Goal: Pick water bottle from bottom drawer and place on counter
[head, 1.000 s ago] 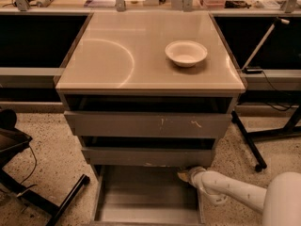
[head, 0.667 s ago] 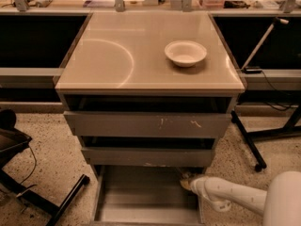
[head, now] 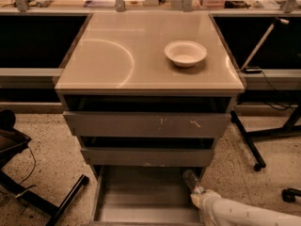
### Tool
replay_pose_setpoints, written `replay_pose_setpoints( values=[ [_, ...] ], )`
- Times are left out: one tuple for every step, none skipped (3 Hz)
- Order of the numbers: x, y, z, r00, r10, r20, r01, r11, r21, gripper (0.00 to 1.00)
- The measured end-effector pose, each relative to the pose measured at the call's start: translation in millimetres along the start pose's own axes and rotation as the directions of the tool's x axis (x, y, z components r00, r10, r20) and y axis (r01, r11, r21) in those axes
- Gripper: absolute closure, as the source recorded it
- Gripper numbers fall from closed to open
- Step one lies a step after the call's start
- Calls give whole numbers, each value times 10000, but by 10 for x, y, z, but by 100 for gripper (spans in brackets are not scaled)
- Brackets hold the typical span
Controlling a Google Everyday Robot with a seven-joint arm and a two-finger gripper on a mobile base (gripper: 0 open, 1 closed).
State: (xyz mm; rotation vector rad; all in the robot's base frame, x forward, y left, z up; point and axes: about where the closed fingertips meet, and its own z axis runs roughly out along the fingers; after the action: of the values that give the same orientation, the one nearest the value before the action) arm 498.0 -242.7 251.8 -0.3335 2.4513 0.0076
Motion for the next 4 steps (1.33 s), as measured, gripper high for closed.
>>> replay_pose_setpoints(
  values=[
    [-210,-376,-873,9983,103,580,-196,9865,1627,100],
    [-430,-445,-1672,9975,-526,470,363,9540,2977,100],
    [-366,-518,-1997,9978,-665,44,604,9293,3643,100],
    [-361,-524,-1998,9978,-662,36,604,9290,3650,100]
  ],
)
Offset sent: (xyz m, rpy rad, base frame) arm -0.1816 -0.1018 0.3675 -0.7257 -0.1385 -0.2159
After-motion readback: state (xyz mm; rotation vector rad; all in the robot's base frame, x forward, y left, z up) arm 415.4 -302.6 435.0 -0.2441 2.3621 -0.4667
